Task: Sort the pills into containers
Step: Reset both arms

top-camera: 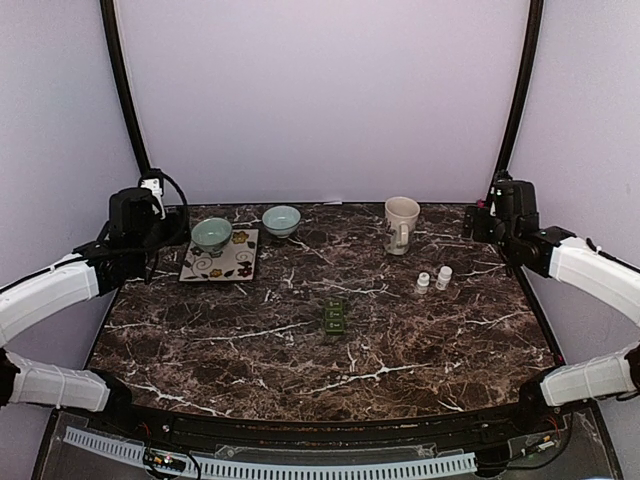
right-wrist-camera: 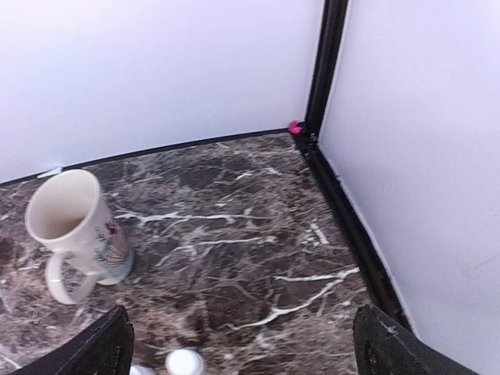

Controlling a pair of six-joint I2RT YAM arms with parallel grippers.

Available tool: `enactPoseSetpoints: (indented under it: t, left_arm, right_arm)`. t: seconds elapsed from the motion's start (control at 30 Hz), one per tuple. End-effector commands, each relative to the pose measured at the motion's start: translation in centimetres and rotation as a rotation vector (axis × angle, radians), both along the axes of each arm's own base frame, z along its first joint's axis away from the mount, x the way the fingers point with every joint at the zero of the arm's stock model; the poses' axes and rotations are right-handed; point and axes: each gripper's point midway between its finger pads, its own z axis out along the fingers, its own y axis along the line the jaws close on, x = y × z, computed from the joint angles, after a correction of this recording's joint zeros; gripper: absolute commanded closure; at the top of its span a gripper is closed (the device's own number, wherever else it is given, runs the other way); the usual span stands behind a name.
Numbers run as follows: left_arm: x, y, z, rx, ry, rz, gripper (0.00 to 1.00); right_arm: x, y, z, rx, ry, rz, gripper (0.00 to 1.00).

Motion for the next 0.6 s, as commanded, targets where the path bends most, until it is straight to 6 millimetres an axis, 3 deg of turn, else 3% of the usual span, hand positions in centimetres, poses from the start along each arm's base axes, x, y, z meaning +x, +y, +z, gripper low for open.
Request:
enactPoseSetpoints:
  t: [0.0, 0.13, 0.27, 0.57]
  left_arm:
    - [0.5, 3.8, -1.0, -0.047, -0.01, 0.061, 0.25]
    - [0.4, 6.1, -1.4, -0.087, -0.039, 0.091, 0.24]
    - [0.3, 6.6, -1.6, -0.048, -0.05, 0.092, 0.24]
    - [-0.4, 6.9, -2.1, -0.041, -0.057, 0.091, 0.22]
  right_arm:
    - [-0.3, -4.0, 1.0, 0.012, -0.091, -0.129, 0.0]
    - [-0.6, -5.3, 0.1, 0.004, -0.047, -0.199, 0.0]
    - [-0.8, -5.9, -0.3, 0.01, -0.024, -0.246, 0.0]
    - [-1.8, -6.8, 1.0, -0.003, -0.073, -0.272, 0.0]
